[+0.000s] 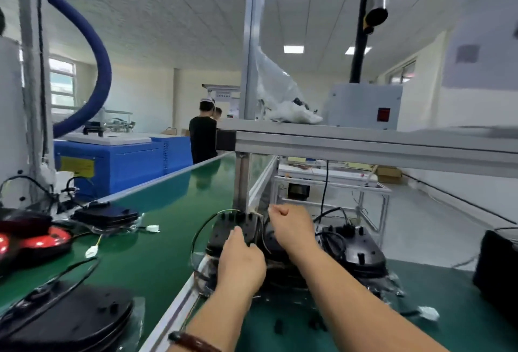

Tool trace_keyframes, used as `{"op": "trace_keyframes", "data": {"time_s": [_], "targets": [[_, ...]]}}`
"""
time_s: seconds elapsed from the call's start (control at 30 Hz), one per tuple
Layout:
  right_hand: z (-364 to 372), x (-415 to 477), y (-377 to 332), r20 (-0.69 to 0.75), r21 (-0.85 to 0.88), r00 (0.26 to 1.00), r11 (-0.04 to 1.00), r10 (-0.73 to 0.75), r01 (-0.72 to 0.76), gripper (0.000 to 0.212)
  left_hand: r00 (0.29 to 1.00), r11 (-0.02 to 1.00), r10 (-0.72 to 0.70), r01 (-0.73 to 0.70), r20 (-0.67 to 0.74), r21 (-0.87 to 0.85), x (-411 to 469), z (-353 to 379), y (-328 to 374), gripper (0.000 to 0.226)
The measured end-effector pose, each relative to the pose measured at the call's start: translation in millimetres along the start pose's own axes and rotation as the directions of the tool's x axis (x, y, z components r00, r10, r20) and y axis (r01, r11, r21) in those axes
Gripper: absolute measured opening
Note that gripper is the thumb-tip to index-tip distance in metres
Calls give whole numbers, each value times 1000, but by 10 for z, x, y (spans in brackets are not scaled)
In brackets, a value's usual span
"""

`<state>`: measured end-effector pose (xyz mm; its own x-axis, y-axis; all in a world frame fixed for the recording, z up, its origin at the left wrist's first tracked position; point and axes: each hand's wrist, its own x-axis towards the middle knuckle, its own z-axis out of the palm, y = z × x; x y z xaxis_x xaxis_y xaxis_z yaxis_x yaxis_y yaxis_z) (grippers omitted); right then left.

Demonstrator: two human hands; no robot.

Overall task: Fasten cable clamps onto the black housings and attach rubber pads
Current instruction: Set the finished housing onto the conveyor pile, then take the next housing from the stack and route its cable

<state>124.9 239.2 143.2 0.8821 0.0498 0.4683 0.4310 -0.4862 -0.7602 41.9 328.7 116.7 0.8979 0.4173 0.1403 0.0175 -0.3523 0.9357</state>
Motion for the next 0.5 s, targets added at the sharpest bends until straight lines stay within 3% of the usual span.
{"op": "trace_keyframes", "data": {"time_s": [0.17, 0.33, 0.43, 0.5], "targets": [[-447, 43, 289, -10, -147, 990, 979, 143, -143, 30, 996, 994, -58, 64, 68, -84, 127, 397, 87, 50], [-569, 64, 434, 52, -325, 962, 915, 268, -238, 9, 989, 988, -149, 149, 2, -45, 250, 607, 126, 56], [-576, 100, 372, 164, -464, 923, 853, 348, -240, 20, 982, 982, -186, 186, -40, -21, 301, 666, 134, 52], [-550, 125, 290, 218, -421, 898, 866, 383, -268, 22, 978, 978, -206, 206, -42, -20, 320, 686, 139, 50]]}}
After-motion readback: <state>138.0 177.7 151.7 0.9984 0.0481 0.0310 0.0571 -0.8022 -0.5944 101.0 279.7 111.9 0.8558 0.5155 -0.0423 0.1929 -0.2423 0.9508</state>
